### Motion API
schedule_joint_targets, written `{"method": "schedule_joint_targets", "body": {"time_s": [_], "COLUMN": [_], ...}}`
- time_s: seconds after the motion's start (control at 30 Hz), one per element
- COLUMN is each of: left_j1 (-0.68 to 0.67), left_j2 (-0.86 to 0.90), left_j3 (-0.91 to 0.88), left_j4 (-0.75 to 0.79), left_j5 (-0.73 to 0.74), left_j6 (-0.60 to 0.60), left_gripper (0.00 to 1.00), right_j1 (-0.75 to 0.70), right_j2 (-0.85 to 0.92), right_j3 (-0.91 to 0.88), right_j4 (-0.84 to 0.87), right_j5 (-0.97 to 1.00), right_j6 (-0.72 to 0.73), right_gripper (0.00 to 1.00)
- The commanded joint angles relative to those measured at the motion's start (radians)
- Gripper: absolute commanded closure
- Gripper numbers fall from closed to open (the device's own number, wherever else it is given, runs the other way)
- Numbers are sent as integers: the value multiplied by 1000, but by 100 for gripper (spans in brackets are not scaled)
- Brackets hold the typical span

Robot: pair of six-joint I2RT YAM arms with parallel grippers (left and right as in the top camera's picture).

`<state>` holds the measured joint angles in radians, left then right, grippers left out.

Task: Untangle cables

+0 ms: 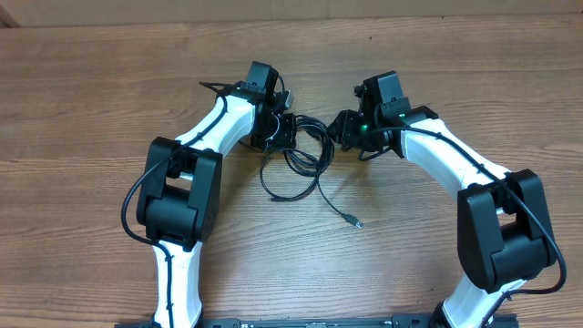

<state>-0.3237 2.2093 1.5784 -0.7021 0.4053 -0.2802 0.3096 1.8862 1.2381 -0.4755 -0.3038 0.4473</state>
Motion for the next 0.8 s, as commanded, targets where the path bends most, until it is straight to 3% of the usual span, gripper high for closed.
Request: {"method": "schedule_joint_targets", "body": {"time_s": [0.0,0.1,0.27,0.37,0.5,0.63,0.77], "left_j1": [-5,19,80,107,122,122,111], "left_j2": [29,4,-46,-76,-104,-106,-106], "left_j3": [10,22,59,68,68,68,68], "left_j4": [-2,-4,-4,-4,-5,-13,-26], "left_j5": [-12,132,379,447,491,539,537], "left_j6": [11,97,140,146,146,146,185], "left_gripper": [96,96,96,96,96,96,96], "right_j1": [10,10,7,-8,-69,-135,-146], "right_j2": [-23,-21,-21,-21,-21,-21,-21], "right_j3": [-38,-50,-50,-49,-38,-39,-39], "right_j4": [24,27,41,57,87,106,86], "right_j5": [16,15,11,-53,-205,-275,-275], "right_j6": [-7,-7,-7,-10,-45,-45,-64], "right_gripper": [48,47,40,29,28,34,56]}}
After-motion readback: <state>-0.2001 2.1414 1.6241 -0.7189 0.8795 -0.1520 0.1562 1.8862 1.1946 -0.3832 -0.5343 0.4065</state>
